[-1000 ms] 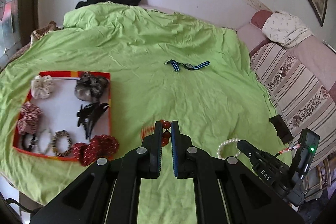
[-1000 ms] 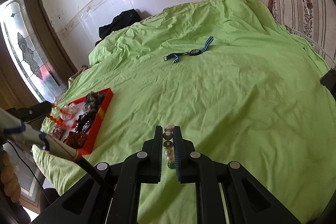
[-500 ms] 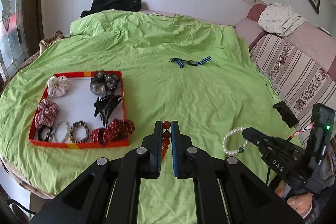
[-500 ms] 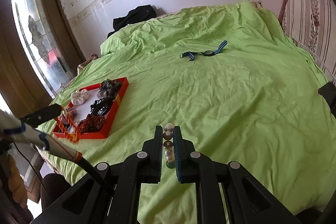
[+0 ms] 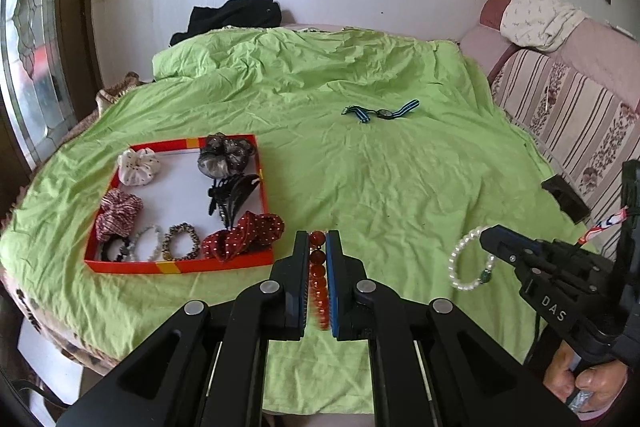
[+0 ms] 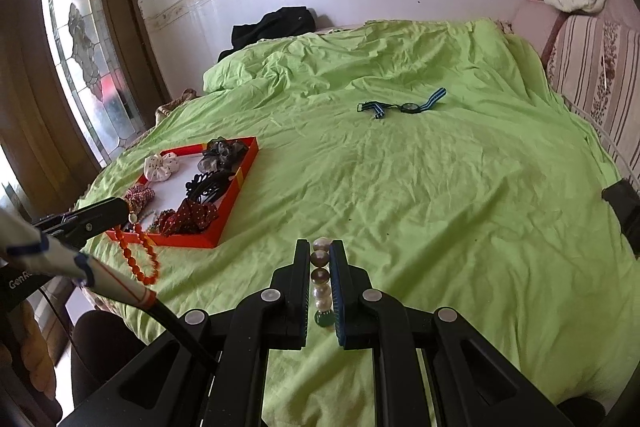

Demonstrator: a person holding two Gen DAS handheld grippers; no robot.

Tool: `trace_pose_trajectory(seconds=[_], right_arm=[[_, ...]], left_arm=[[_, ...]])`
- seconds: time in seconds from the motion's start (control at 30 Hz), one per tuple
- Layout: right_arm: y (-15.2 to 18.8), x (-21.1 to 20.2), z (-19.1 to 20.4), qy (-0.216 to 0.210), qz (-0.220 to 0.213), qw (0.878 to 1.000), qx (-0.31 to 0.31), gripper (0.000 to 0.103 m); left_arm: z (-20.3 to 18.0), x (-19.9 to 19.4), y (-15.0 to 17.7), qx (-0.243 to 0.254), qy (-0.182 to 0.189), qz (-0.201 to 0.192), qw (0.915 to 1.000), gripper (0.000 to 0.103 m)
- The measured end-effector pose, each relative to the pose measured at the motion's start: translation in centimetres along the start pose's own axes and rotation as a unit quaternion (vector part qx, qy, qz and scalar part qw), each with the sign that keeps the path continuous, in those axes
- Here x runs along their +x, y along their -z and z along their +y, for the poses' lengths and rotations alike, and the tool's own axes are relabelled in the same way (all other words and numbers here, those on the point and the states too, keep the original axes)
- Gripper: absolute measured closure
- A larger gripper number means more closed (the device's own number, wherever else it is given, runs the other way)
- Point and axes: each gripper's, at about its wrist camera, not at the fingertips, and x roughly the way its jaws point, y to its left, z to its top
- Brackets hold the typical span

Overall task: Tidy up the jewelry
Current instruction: 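Lift both held bracelets off the sheet and carry them toward the tray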

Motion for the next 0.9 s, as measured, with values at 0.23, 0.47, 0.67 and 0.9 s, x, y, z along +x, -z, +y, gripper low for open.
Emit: trace_pose_trajectory(seconds=[0.23,0.47,0.67,0.9], right_arm=[[0.3,-0.4,0.4,0.005,-0.002,1.000,-0.011,0.092],[0.5,-0.6,0.1,0.008,-0.001,1.000,-0.008,0.092],[0.6,-0.8,0.1,0.011,-0.002,1.000,-0.009,0.092],[0.6,-0.8,0.1,0.010,-0.002,1.000,-0.009,0.092]], left_arm=[[-0.7,-0.5,0.2,0.019,-0.034,-0.008,0.9992,0.095],[-1.1,-0.6,0.2,0.029,-0.057,-0.012,0.9979,0.095],[-1.5,-0.7,0.1,0.032,-0.064,-0.013,0.9974,0.096],[-1.6,-0.8,0.1,0.032,-0.065,-0.014,0.9973,0.095]])
